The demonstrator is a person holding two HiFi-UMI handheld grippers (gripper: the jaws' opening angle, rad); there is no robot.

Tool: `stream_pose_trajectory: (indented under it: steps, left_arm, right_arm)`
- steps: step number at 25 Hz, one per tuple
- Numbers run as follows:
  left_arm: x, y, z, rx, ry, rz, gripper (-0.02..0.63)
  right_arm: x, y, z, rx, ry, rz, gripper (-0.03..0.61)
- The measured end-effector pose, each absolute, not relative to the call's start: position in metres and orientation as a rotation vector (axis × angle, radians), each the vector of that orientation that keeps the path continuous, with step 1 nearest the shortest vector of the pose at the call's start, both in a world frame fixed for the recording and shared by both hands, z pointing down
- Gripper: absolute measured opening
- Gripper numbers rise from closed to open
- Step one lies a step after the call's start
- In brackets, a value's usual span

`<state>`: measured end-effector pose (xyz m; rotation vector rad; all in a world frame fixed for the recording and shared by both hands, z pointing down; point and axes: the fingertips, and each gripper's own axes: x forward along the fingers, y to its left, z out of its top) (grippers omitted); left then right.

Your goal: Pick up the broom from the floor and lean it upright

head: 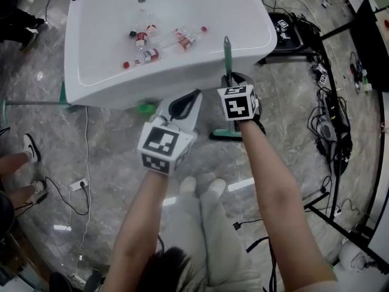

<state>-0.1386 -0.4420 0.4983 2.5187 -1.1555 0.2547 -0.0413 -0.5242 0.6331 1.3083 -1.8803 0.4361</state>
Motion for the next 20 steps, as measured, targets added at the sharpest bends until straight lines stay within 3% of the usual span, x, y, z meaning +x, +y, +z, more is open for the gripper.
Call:
stream_pose_trajectory:
  steps: [5,8,20]
  left_arm:
    - [-0.14,-0.442,0.498,2.507,-1.164,0.259,-0.002]
    - [-0.139,-0.442,0.498,2.512,-1.168,0.266,-0.002]
    - [-0.126,-0.421,0.465,2.588,-1.124,0.297,-0.002]
  right_arm:
    - [-0.043,-0.521,0.636,1.279,-1.941,0.455,0.245]
    - [-0.042,-0.52,0.629,1.292,-1.979,0.46,0.29]
    - [-0.068,-0.466,0.559,1.142,-2.206,0.325,0.299]
